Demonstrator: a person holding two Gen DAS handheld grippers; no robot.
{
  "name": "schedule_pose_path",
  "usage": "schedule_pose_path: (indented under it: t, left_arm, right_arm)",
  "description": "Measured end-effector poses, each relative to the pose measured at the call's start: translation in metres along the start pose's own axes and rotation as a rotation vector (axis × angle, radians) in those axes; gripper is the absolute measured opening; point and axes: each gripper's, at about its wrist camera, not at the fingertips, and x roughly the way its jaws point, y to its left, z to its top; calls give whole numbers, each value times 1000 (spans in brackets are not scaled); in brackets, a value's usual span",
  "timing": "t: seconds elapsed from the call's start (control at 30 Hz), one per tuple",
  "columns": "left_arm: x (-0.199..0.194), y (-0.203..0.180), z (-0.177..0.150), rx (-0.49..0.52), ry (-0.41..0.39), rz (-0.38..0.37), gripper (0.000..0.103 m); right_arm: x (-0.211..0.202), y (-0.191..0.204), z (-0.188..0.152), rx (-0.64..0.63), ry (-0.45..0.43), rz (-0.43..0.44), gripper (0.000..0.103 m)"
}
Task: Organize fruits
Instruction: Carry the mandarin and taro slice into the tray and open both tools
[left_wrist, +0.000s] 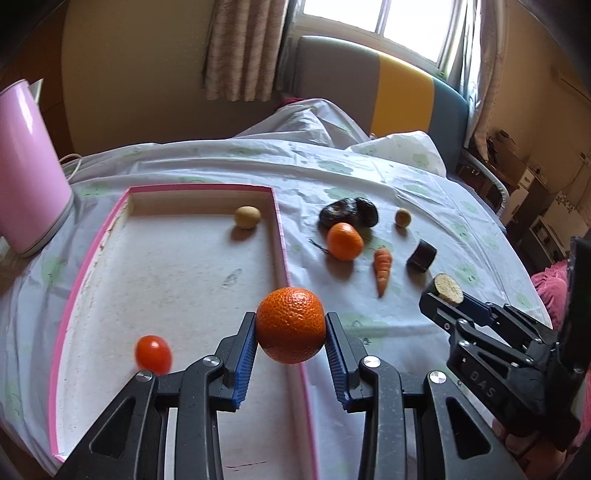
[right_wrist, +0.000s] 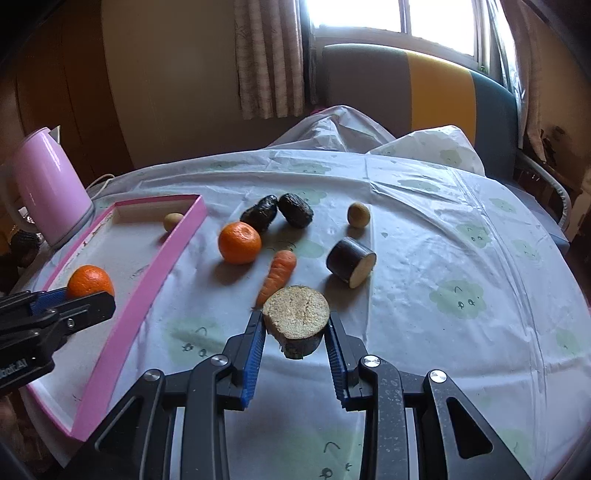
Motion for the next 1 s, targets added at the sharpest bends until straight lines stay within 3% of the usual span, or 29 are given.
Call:
schedule_pose_path:
  t: [0.57, 0.83, 0.87, 0.93, 1.0]
  left_arm:
    - [-8, 97, 19, -157, -29, 164, 37]
    - [-24, 105, 24, -175, -71, 198, 43]
    - [-25, 105, 24, -174, -72, 198, 43]
    - [-28, 104, 23, -176, -77, 211, 43]
    - [-30, 104, 20, -185, -76, 198, 43]
  right_arm:
    - [6, 105, 37, -153, 42, 264, 33]
    - [27, 143, 51, -208, 58, 283, 34]
    - [28, 145, 52, -204, 56, 283, 36]
    - [28, 145, 52, -187, 50, 275, 50]
    - [27, 143, 51, -177, 49, 277, 52]
